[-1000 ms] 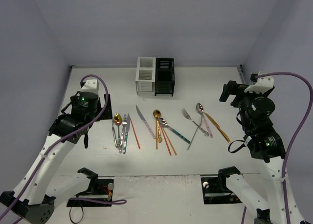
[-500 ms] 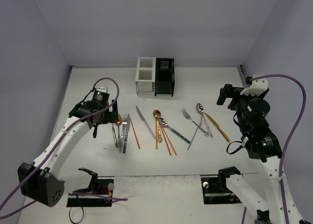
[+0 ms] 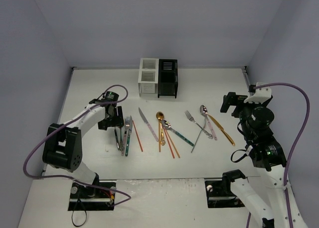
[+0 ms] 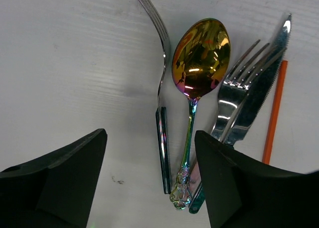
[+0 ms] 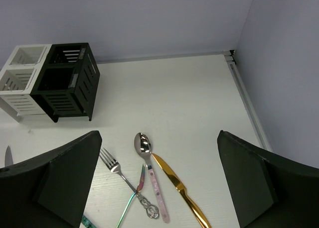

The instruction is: Sort the eating utensils into containers

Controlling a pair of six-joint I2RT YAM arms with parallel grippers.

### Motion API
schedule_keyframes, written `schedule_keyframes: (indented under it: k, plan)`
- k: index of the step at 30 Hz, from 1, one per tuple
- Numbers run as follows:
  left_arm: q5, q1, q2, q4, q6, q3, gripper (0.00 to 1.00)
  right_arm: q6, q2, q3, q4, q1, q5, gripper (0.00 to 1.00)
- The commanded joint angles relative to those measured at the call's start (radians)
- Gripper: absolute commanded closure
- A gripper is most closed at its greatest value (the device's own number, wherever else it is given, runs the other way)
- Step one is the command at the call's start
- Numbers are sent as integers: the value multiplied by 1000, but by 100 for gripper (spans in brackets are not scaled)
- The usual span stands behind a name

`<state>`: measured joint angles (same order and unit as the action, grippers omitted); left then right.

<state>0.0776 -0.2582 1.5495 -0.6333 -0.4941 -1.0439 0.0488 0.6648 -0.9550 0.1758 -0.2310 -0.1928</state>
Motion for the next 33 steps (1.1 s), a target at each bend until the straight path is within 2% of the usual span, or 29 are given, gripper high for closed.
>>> schedule_keyframes:
  k: [1, 16, 20, 29, 33]
  plan:
    - [-4, 10, 61, 58, -22, -36, 37, -18, -12, 9, -84, -8, -3, 0]
    - [13, 26, 148, 134, -11, 37, 82, -36, -24, 24, -82, -11, -37, 0]
    - [66, 36, 121, 119, 19, 37, 100, -38, -30, 32, -82, -14, -37, 0]
    - [137, 88, -115, 111, 74, -77, 100, -35, -28, 30, -84, -16, -26, 0]
    - [93, 86, -185, 219, 92, -166, 100, -23, -25, 27, -84, -18, -20, 0]
